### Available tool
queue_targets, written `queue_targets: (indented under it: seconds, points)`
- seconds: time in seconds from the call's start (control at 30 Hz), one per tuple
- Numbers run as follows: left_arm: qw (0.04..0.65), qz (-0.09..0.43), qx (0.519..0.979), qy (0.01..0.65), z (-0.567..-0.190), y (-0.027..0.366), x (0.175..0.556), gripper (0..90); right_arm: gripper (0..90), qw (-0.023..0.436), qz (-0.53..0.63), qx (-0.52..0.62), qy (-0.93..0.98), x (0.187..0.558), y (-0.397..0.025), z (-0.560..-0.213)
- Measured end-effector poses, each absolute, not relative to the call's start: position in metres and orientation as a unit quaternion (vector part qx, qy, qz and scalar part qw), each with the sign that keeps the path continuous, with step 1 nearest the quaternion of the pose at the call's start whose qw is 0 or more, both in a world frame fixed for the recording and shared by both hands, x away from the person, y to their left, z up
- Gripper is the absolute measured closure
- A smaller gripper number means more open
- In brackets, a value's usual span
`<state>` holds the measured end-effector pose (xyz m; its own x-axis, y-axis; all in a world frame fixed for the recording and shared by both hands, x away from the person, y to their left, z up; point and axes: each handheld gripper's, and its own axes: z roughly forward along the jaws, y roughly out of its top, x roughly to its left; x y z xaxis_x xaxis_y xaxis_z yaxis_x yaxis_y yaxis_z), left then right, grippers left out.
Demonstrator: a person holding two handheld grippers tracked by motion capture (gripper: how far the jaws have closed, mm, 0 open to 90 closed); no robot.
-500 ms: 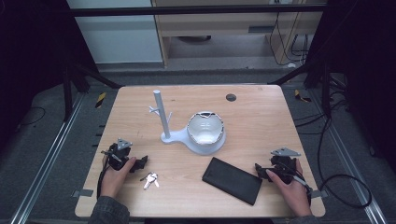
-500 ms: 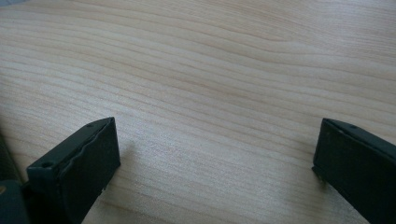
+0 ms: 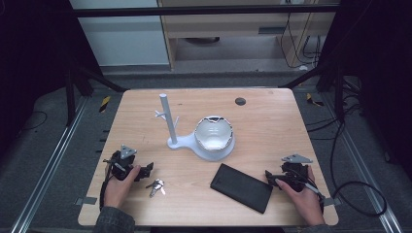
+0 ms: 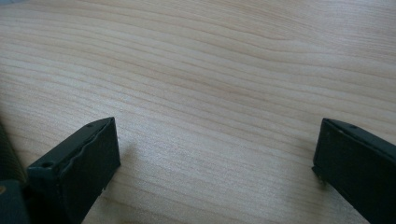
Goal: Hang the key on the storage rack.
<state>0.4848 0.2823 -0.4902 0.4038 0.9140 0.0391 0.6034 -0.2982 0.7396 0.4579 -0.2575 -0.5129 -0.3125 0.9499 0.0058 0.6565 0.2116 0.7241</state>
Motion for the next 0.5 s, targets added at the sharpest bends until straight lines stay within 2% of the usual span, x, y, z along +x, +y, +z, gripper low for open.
queue_targets:
  seconds: [0.4, 0.5]
  points:
    - [0.342, 0.213, 0.779, 0.480, -0.474, 0.267, 0.469, 4.6, 0.7, 0.230, 0.319, 0.538, 0.745, 0.457, -0.258, -0.513]
    - [0.334, 0.213, 0.794, 0.461, -0.464, 0.255, 0.464, 4.8, 0.7, 0.230, 0.320, 0.538, 0.745, 0.457, -0.258, -0.513]
